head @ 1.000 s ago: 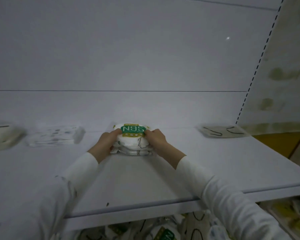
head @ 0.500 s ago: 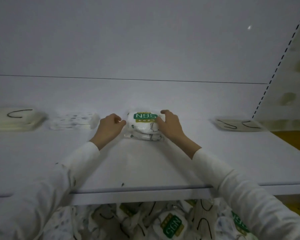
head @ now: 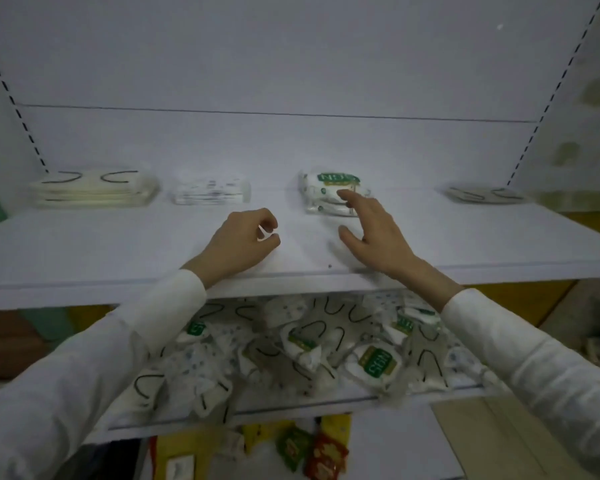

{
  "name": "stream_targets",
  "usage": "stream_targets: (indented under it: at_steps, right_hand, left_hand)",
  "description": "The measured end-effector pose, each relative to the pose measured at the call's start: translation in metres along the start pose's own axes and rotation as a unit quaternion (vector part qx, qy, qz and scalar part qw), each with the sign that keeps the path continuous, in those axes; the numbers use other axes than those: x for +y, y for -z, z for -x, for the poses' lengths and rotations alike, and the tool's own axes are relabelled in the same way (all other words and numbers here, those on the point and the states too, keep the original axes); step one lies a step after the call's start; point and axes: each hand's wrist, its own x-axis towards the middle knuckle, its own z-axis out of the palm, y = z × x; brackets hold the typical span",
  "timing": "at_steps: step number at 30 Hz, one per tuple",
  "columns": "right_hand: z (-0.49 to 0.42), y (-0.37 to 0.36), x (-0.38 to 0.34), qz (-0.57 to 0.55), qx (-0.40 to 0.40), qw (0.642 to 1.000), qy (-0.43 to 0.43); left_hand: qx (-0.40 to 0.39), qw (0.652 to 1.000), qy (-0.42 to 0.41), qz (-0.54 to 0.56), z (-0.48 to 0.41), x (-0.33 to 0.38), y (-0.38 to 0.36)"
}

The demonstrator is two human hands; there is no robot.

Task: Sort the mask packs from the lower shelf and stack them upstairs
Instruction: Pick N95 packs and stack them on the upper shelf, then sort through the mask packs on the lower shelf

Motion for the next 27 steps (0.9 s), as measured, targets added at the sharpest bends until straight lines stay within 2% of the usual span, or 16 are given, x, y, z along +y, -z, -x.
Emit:
stream_targets:
  at_steps: [6,10,13,16,20,27]
  right_hand:
    - [0.067,-0.011,-0.064,-0.022,0.053,0.998,0.013]
    - [0.106,-0.027,-0.087,0.01,0.03,0.997,0.07]
    - [0.131,-0.052,-0.084,0.05,-0.009,0.994,0.097]
    - [0.152,-0.082,-0.064,0.054,-0.04,0.995,0.071]
    - [0.176,-0.12,-0.02,0.025,-0.094,0.995,-0.002]
    - [0.185,-0.203,0.085,-0.018,-0.203,0.961,-0.19]
  left_hand:
    - [0.0,0.995,-0.073,0.074,0.1,-0.016,0.026]
    - [-0.041,0.989,-0.096,0.101,0.143,-0.033,0.023]
    - [-0.078,0.99,-0.052,0.109,0.16,-0.058,0.0]
    - [-0.108,0.986,0.035,0.122,0.173,-0.089,-0.038]
    - [-0.172,0.973,0.108,0.108,0.178,-0.121,-0.092]
    - [-0.157,0.946,0.253,0.126,0.15,-0.144,-0.196]
